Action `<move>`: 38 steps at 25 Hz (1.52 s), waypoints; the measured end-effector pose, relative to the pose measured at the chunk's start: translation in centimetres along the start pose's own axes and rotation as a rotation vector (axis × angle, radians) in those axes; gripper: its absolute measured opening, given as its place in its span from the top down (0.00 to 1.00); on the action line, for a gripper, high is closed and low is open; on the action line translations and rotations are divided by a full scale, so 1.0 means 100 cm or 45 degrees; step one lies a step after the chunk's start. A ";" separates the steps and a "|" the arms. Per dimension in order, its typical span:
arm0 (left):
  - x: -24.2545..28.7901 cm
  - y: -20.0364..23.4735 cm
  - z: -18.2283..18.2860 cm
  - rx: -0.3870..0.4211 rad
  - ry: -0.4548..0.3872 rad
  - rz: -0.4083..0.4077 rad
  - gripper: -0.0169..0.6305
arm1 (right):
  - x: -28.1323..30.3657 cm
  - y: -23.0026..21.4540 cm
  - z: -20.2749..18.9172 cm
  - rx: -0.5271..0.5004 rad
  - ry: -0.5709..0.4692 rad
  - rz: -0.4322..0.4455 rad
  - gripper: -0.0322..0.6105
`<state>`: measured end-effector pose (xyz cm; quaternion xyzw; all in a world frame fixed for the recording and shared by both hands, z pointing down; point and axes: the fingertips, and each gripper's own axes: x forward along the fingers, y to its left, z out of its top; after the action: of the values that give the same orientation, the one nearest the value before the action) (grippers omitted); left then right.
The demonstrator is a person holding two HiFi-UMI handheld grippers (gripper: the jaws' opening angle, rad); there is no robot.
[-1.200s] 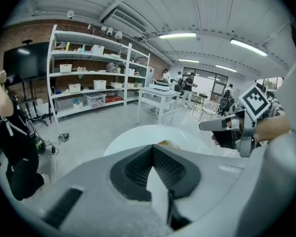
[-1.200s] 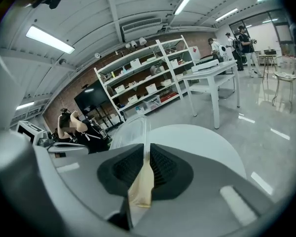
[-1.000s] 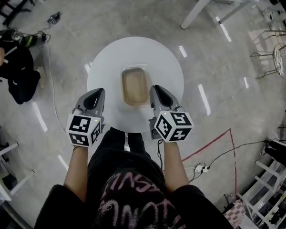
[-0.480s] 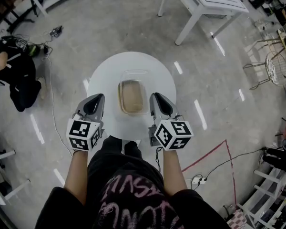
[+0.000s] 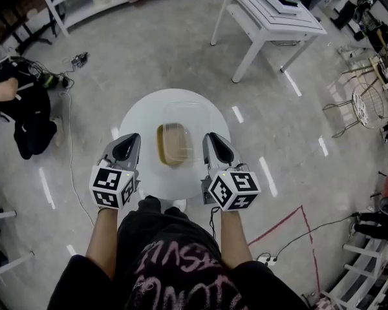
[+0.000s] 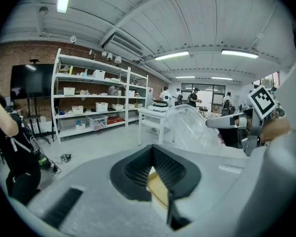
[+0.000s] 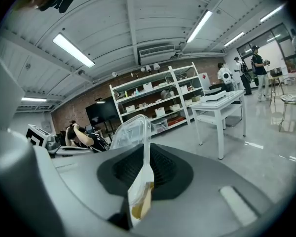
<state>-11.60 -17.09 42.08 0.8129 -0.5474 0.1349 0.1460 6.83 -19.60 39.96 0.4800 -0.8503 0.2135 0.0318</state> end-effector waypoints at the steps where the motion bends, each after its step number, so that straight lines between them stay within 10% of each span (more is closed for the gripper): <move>1: -0.003 -0.002 0.003 0.003 -0.009 0.003 0.98 | -0.003 0.002 0.003 -0.009 -0.009 0.007 0.87; 38: -0.071 -0.012 0.049 0.046 -0.186 0.049 0.98 | -0.051 0.062 0.054 -0.146 -0.174 0.096 0.88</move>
<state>-12.80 -12.51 34.72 0.8125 -0.5695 0.0880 0.0885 5.28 -14.85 31.64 0.4584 -0.8788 0.1321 -0.0069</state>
